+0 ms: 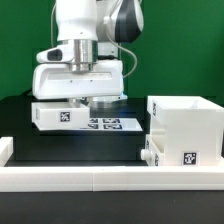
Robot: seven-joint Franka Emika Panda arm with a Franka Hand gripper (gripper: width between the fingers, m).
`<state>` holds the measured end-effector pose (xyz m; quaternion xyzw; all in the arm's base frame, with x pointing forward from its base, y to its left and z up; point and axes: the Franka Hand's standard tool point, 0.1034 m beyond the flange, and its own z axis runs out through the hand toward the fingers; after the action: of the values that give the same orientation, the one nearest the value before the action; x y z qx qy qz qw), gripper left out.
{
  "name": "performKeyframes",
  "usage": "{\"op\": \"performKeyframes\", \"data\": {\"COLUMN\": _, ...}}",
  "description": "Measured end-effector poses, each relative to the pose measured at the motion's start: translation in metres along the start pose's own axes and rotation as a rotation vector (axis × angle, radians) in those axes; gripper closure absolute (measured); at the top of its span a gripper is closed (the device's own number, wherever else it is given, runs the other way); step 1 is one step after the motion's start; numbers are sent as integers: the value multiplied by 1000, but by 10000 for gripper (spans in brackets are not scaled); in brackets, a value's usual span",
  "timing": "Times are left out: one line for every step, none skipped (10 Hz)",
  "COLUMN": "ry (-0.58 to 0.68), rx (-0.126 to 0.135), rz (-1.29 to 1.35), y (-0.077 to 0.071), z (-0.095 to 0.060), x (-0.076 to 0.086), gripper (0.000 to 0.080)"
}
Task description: Assemble drawer
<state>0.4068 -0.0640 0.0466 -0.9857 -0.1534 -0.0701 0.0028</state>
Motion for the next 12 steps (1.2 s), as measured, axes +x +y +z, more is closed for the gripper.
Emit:
{"op": "performKeyframes", "data": {"ry": 12, "rx": -2, "rz": -28, "y": -8, "z": -2, "x": 12, "gripper": 757}}
{"op": "performKeyframes", "data": {"ry": 4, "rx": 11, "rz": -53, "y": -13, "z": -3, "x": 21, "gripper": 757}}
{"op": "performKeyframes", "data": {"ry": -20, "rx": 37, "rz": -70, "y": -18, "z": -6, "x": 33, "gripper": 757}}
{"op": "performKeyframes", "data": {"ry": -9, "rx": 30, "rz": -73, "y": -17, "z": -12, "x": 39, "gripper": 757}}
{"op": "performKeyframes", "data": {"ry": -10, "rx": 30, "rz": -82, "y": -17, "z": -12, "x": 37, "gripper": 757}}
{"op": "performKeyframes", "data": {"ry": -11, "rx": 31, "rz": -83, "y": -17, "z": -11, "x": 37, "gripper": 757}}
{"op": "performKeyframes", "data": {"ry": -11, "rx": 31, "rz": -112, "y": -17, "z": -11, "x": 36, "gripper": 757}}
{"op": "performKeyframes", "data": {"ry": -11, "rx": 30, "rz": -217, "y": -16, "z": -11, "x": 36, "gripper": 757}}
{"op": "performKeyframes", "data": {"ry": -14, "rx": 30, "rz": -371, "y": -12, "z": -10, "x": 40, "gripper": 757}}
{"op": "performKeyframes", "data": {"ry": -21, "rx": 37, "rz": -452, "y": -10, "z": -10, "x": 48, "gripper": 757}}
{"op": "performKeyframes", "data": {"ry": -24, "rx": 42, "rz": -515, "y": -8, "z": -9, "x": 54, "gripper": 757}}
{"op": "performKeyframes", "data": {"ry": -22, "rx": 36, "rz": -624, "y": -7, "z": -9, "x": 58, "gripper": 757}}
